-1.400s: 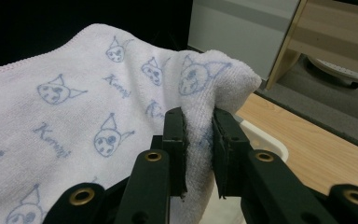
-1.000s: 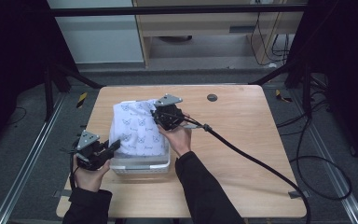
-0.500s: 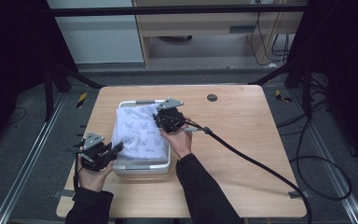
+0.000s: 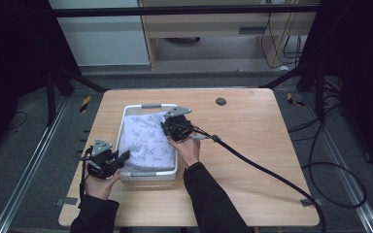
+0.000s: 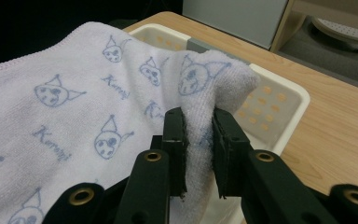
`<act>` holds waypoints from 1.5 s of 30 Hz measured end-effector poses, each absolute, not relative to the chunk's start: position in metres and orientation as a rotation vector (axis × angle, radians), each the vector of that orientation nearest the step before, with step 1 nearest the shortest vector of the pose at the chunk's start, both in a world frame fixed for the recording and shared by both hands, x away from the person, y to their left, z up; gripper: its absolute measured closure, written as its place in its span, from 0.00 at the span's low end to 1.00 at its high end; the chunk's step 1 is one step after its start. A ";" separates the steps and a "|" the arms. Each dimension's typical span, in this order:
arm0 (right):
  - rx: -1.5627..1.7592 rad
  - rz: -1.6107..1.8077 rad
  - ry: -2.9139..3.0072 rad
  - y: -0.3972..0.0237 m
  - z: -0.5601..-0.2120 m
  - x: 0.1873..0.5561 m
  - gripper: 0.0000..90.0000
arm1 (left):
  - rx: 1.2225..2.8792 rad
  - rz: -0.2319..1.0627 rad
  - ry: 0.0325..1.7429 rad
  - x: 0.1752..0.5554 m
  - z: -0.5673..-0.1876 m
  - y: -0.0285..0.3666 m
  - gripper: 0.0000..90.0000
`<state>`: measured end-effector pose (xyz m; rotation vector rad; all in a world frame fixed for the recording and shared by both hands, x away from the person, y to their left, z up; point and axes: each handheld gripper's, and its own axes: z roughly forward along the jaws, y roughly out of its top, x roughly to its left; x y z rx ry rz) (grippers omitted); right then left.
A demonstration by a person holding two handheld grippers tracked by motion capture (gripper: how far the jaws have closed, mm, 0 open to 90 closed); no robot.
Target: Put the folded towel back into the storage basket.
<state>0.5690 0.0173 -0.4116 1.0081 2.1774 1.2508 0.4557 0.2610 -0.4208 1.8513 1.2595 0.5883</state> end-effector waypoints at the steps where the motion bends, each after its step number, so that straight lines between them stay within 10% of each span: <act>1: 1.012 1.251 2.178 0.017 -0.413 0.569 0.85 | 1.853 0.589 1.260 0.456 -0.421 0.261 0.79; 21: 1.029 1.208 2.197 0.023 -0.432 0.574 0.83 | 1.888 0.601 1.318 0.465 -0.438 0.259 0.76; 45: 1.051 1.232 2.163 -0.006 -0.423 0.566 0.44 | 1.787 0.640 1.275 0.457 -0.423 0.268 0.61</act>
